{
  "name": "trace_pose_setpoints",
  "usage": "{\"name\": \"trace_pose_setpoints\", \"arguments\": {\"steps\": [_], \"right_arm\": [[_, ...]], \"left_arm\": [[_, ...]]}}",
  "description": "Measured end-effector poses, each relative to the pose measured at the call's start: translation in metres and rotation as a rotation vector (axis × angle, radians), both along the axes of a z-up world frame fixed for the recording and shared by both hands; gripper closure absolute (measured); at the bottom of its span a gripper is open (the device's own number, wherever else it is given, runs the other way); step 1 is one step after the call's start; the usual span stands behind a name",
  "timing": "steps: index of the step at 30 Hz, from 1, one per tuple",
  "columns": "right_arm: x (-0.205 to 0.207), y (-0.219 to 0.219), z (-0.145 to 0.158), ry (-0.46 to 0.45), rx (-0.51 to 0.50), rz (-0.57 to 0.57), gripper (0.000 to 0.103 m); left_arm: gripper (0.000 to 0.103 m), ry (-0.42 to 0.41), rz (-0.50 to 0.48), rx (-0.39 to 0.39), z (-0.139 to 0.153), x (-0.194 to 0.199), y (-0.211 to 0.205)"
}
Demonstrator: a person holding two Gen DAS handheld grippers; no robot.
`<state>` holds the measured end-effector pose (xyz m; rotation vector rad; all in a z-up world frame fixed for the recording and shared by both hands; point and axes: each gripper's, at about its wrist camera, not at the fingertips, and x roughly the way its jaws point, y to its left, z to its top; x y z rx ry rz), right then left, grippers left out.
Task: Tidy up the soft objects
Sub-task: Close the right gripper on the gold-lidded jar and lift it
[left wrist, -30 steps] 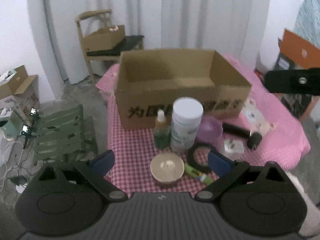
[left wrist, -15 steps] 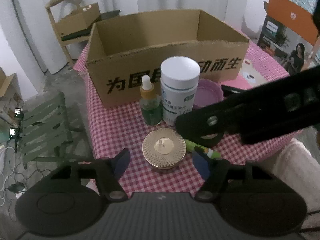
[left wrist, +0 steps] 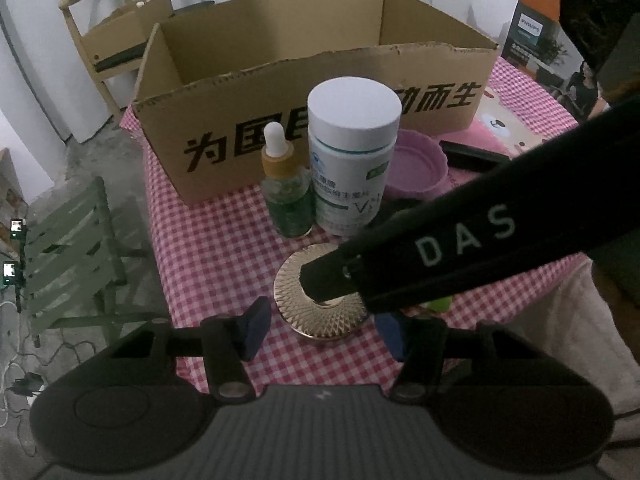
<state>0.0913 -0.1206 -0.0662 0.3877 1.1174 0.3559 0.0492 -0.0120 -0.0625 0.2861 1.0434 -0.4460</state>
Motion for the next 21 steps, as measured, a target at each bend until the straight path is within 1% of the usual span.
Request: {"name": "trace_pose_setpoints", "arguments": {"steps": [6,13,21], "right_arm": [[0.006,-0.001,-0.012,0.029,0.021,-0.006,0.060],[0.014,-0.003,-0.027,0.057,0.044,-0.021,0.061],[0.015,0.000,-0.030,0.077,0.063,-0.034,0.061]], "left_arm": [[0.044,0.030,-0.005,-0.011,-0.006,0.006,-0.002],[0.044,0.063,0.017,-0.049,-0.010,0.013,-0.001],[0.045,0.072,0.041,-0.080,-0.010,0.018,0.006]]}}
